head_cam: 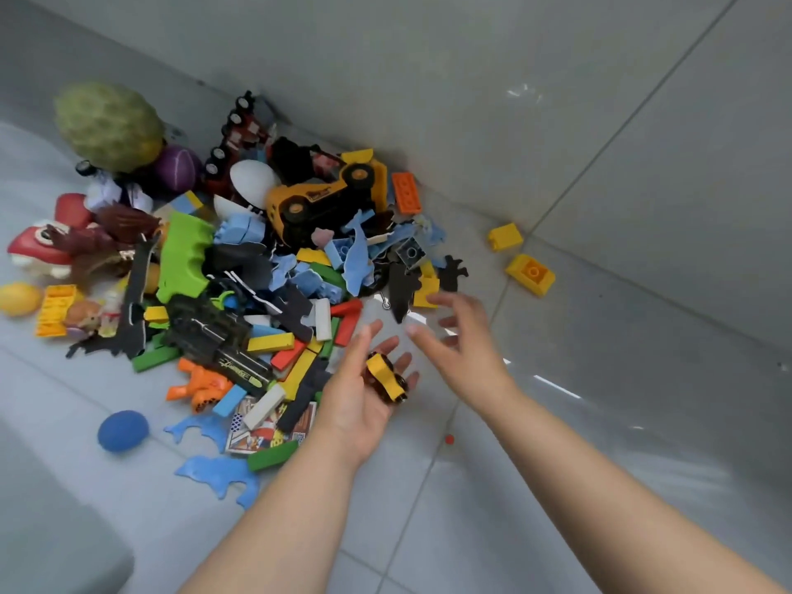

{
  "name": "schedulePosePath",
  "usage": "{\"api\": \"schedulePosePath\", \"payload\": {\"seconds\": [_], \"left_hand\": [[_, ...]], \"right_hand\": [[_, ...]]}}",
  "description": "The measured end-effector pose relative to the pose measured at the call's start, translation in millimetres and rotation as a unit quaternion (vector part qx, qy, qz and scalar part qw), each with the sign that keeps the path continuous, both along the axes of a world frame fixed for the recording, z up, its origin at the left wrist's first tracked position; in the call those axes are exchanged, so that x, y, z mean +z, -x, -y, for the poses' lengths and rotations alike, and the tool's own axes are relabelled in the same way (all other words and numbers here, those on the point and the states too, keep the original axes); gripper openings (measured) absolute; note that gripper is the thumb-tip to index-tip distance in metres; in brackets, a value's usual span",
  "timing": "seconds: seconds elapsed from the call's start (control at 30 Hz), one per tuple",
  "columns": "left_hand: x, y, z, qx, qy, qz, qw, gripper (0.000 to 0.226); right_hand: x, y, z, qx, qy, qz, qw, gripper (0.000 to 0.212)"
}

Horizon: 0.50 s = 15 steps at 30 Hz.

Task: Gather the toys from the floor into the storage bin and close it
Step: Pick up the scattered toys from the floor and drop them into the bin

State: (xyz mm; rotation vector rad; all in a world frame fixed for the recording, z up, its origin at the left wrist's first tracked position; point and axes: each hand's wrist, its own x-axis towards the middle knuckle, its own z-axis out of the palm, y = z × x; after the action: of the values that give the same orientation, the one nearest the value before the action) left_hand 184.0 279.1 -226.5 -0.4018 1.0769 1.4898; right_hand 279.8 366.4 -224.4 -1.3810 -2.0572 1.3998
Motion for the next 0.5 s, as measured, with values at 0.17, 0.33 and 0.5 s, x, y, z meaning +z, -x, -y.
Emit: {"api": "schedulePosePath", "payload": {"seconds": [0.17,0.33,0.5], "left_hand": [[-5,3,2,0.013,0.002,-0.008,1.0,0.041],[-8,8,5,-0.004,0.006,-0.084,0.996,0.055],[1,11,12,-0.065,0.036,-0.184,0.98,0.068]], "right_hand": [[-21,41,-42,-0.043,-0.048,0.166,0.984,0.088],[-48,55,-53,-0.04,-0.084,0.144,0.985,0.077],[-48,39,-41,-0.046,-0.043,0.035,0.997,0.052]]}}
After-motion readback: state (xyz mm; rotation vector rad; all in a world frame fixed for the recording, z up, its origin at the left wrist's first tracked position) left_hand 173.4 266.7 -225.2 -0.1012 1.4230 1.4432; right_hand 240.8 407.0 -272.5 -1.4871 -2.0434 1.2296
